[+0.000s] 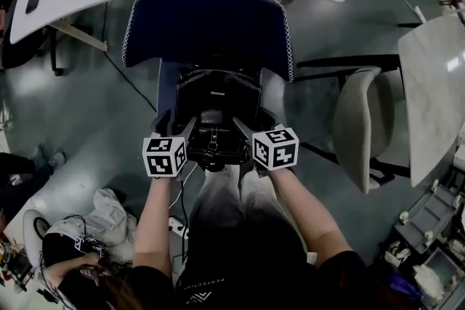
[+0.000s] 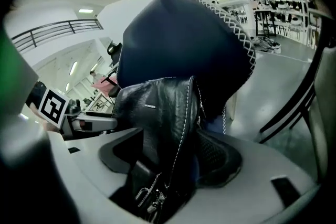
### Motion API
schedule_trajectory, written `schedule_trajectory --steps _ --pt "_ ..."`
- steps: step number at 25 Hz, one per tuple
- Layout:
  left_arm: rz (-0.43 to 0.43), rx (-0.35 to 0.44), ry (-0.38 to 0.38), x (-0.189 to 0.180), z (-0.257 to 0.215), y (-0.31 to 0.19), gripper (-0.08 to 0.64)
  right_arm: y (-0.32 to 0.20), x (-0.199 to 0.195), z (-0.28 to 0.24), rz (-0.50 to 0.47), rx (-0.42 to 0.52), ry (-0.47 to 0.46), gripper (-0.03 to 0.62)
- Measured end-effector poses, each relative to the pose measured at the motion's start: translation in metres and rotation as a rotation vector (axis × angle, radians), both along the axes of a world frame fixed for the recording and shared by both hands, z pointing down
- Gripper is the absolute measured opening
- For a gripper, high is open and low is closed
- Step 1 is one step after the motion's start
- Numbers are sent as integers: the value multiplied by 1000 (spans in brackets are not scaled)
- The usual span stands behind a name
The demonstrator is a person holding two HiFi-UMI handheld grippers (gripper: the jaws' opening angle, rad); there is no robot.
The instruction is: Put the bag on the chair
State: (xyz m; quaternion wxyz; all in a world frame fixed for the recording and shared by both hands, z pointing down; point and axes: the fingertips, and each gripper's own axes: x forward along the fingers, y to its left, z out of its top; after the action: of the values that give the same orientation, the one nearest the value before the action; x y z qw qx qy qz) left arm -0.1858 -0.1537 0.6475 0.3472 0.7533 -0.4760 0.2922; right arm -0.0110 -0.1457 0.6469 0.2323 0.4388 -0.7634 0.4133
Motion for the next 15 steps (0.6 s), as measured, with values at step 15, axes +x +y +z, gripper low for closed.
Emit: schedule_trajectory --steps 15 --pt "-124 158 101 9 -87 16 131 14 30 -67 -3 119 38 149"
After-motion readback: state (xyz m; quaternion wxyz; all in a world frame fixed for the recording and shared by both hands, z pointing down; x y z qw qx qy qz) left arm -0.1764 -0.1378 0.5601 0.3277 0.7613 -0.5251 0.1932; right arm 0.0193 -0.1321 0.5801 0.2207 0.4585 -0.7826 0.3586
